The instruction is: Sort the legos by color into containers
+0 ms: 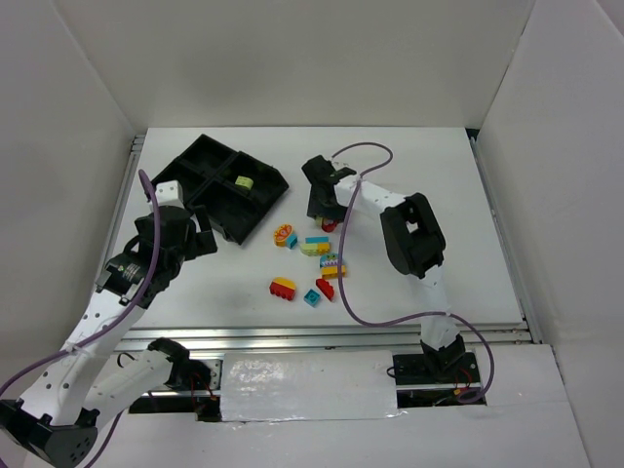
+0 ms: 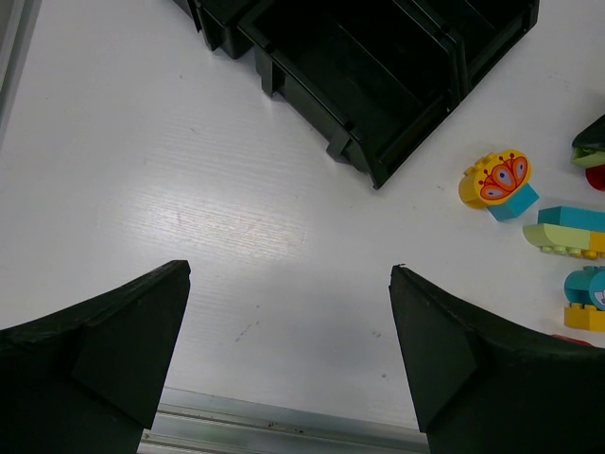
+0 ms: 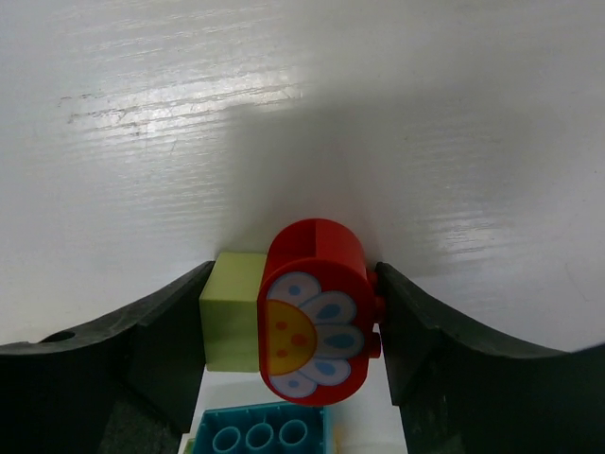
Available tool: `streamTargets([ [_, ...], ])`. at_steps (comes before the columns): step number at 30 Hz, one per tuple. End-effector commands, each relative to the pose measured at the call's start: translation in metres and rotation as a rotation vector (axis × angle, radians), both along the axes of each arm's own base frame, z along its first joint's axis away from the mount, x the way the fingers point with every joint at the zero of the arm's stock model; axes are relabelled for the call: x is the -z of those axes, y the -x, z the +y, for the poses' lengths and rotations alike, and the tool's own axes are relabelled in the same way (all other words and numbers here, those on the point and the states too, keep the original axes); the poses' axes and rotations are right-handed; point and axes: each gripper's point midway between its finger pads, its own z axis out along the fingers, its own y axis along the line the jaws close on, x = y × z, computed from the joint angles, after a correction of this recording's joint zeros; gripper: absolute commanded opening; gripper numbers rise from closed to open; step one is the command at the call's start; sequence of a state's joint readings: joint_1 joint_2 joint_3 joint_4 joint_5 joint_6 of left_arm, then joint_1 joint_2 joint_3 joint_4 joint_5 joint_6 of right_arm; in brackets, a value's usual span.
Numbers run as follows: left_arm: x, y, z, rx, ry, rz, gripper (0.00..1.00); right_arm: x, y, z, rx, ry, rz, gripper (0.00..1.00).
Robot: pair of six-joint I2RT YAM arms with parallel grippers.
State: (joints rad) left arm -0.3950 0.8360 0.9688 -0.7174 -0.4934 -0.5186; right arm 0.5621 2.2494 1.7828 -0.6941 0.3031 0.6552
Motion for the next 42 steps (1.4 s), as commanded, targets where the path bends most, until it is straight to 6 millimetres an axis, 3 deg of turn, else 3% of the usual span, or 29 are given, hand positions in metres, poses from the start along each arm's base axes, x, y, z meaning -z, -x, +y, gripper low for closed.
streamTargets([
  [1, -0.010, -0.007, -0.002, 0.016, 0.002, -0.043, 0.99, -0.020, 0.003, -0.002, 0.010, -0.044, -0.043, 0.14],
  [2, -0.010, -0.007, -0.002, 0.017, 0.002, -0.042, 0.99, -0.024, 0.002, -0.003, 0.016, -0.046, -0.057, 0.02],
  [5, -0.009, -0.009, -0.010, 0.046, 0.024, -0.029, 0.99, -0.052, 0.000, -0.003, 0.024, -0.061, -0.116, 0.01],
  [6, -0.010, -0.009, -0.016, 0.072, 0.041, -0.028, 1.00, -0.072, 0.001, -0.005, 0.028, -0.072, -0.146, 0.01],
  [7, -0.013, -0.010, -0.037, 0.167, 0.105, -0.032, 0.99, -0.084, 0.002, -0.004, 0.031, -0.078, -0.167, 0.00],
  [8, -0.015, -0.011, -0.049, 0.227, 0.138, -0.034, 0.99, -0.111, 0.003, -0.009, 0.055, -0.089, -0.224, 0.00],
  [10, -0.027, -0.010, -0.085, 0.367, 0.277, -0.054, 0.99, -0.133, 0.015, -0.007, 0.061, -0.094, -0.271, 0.00],
  [11, -0.031, -0.010, -0.098, 0.413, 0.326, -0.069, 0.99, -0.162, 0.022, -0.010, 0.089, -0.120, -0.336, 0.00],
  [12, -0.025, -0.007, -0.112, 0.467, 0.380, -0.064, 0.99, -0.164, 0.033, -0.006, 0.082, -0.123, -0.346, 0.00],
  [14, -0.050, -0.008, -0.148, 0.587, 0.537, -0.166, 1.00, -0.196, 0.047, -0.010, 0.123, -0.160, -0.426, 0.00],
  [16, -0.048, 0.001, -0.176, 0.661, 0.646, -0.174, 1.00, -0.206, 0.068, -0.003, 0.120, -0.176, -0.450, 0.00],
  [17, -0.060, -0.002, -0.190, 0.721, 0.692, -0.245, 0.99, -0.222, 0.077, -0.003, 0.132, -0.214, -0.483, 0.00],
  [19, -0.072, 0.006, -0.210, 0.781, 0.774, -0.288, 0.99, -0.230, 0.092, -0.001, 0.136, -0.238, -0.503, 0.00],
  [20, -0.088, 0.004, -0.218, 0.815, 0.806, -0.365, 0.99, -0.247, 0.106, 0.008, 0.123, -0.302, -0.532, 0.00],
  [21, -0.087, 0.006, -0.225, 0.825, 0.824, -0.372, 0.99, -0.244, 0.114, 0.008, 0.123, -0.313, -0.533, 0.00],
  [23, -0.098, 0.007, -0.236, 0.843, 0.860, -0.426, 0.99, -0.265, 0.133, 0.016, 0.115, -0.410, -0.573, 0.00],
  [24, -0.100, 0.005, -0.237, 0.833, 0.867, -0.447, 0.99, -0.262, 0.138, 0.015, 0.113, -0.418, -0.574, 0.00],
  [26, -0.102, 0.006, -0.242, 0.843, 0.884, -0.479, 0.99, -0.277, 0.153, 0.024, 0.087, -0.490, -0.600, 0.00],
  [27, -0.113, 0.009, -0.245, 0.859, 0.901, -0.524, 0.99, -0.278, 0.157, 0.026, 0.083, -0.498, -0.600, 0.00],
  [35, -0.104, 0.005, -0.263, 0.871, 0.911, -0.499, 0.94, -0.293, 0.176, 0.040, 0.042, -0.540, -0.617, 0.00],
  [40, -0.101, 0.003, -0.259, 0.845, 0.887, -0.513, 0.88, -0.298, 0.187, 0.052, 0.010, -0.563, -0.614, 0.00],
  [42, -0.104, 0.001, -0.253, 0.823, 0.869, -0.537, 0.80, -0.298, 0.191, 0.056, 0.000, -0.571, -0.609, 0.00],
])
